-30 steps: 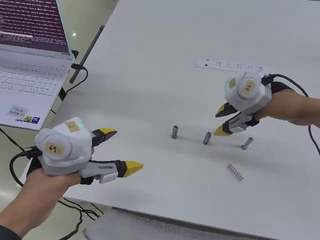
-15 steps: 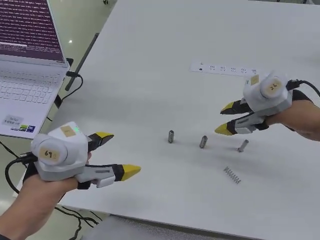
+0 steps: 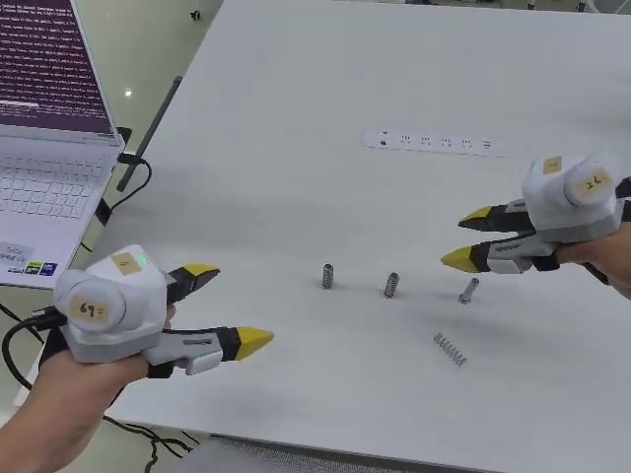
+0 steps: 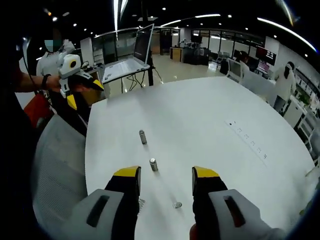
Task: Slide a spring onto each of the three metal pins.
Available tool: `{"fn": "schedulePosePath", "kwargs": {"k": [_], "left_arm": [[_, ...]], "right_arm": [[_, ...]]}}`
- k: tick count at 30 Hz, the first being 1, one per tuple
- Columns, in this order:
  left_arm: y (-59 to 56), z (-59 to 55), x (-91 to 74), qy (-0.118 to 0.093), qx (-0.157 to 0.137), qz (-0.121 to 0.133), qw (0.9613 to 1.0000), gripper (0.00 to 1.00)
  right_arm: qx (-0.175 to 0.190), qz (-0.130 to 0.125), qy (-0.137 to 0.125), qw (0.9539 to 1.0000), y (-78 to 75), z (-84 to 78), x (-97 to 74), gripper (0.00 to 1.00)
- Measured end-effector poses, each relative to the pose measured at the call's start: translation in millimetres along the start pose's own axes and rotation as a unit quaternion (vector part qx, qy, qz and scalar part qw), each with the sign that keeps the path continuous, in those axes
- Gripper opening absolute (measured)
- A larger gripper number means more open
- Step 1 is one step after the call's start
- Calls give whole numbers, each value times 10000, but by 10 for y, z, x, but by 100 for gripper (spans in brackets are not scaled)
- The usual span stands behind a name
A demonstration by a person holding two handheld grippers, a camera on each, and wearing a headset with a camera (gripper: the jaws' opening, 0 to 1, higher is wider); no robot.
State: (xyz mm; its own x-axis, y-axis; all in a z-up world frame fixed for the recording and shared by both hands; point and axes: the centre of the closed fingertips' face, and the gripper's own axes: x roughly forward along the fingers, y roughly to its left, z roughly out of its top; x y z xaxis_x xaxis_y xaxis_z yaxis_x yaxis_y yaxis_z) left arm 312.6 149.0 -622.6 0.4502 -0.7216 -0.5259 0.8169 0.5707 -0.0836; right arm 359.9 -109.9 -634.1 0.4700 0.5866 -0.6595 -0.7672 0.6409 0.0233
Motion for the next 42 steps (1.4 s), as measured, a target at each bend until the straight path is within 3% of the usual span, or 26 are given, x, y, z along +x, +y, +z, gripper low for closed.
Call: {"fn": "schedulePosePath", "kwargs": {"k": [10, 19, 30, 42], "left_arm": [[-25, 36, 45, 12, 50, -65, 10000, 64], [-14, 61, 81, 15, 90, -92, 9999, 64], [-38, 111, 113, 0, 129, -121, 9998, 64], [-57, 110, 120, 5, 102, -122, 9999, 64]], "right_arm": [[428, -306, -300, 9982, -35, -169, -338, 45], [601, -480, -341, 9965, 19, -354, -528, 49], [1025, -730, -482, 9909, 164, -578, -713, 55], [1379, -874, -543, 9851, 463, -840, -811, 60]]}}
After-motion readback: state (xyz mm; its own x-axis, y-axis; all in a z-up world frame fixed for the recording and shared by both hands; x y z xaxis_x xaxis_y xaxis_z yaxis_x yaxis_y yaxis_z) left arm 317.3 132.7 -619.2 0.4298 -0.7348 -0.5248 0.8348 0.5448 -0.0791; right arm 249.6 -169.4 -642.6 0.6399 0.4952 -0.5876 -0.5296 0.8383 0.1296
